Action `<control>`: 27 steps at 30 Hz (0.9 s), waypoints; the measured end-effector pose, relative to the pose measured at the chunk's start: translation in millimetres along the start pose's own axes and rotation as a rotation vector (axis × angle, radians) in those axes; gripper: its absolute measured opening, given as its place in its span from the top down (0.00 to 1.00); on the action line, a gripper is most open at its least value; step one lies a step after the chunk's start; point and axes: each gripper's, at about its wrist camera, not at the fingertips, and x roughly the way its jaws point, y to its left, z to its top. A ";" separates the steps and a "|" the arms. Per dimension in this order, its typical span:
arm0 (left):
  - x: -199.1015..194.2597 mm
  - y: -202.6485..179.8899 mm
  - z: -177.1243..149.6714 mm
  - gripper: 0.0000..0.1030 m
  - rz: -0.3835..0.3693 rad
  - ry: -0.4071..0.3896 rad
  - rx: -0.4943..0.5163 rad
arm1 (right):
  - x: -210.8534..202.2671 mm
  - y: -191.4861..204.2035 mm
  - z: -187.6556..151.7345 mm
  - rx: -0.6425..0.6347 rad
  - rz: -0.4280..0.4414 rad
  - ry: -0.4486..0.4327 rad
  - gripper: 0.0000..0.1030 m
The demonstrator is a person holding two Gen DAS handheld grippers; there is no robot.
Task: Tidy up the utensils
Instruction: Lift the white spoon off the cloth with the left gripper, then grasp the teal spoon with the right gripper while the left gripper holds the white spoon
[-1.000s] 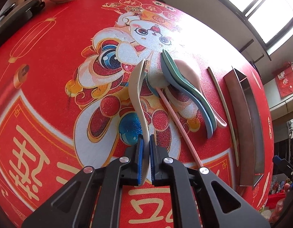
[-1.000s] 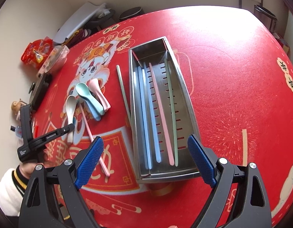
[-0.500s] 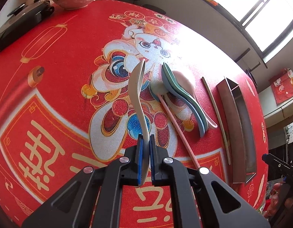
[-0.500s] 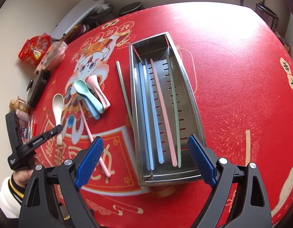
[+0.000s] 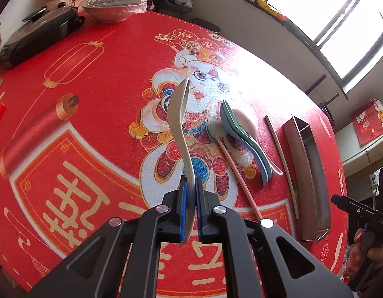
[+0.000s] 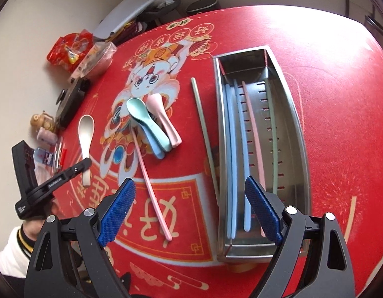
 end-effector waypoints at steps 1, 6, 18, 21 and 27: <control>-2.5 2.1 0.5 0.94 0.002 -0.007 0.001 | 2.9 3.6 4.1 -0.019 0.003 0.004 0.18; -13.3 13.5 2.6 0.94 0.023 -0.044 -0.006 | 24.9 19.7 32.1 -0.086 0.008 0.048 0.37; -22.7 48.4 -10.6 0.94 0.049 -0.050 -0.082 | 106.6 61.2 73.4 -0.223 0.024 0.155 0.66; -24.6 51.2 -12.9 0.94 0.050 -0.049 -0.086 | 123.8 62.9 76.6 -0.196 0.036 0.173 0.66; -26.3 54.3 -16.9 0.94 0.051 -0.041 -0.091 | 139.4 63.4 78.0 -0.149 0.067 0.183 0.66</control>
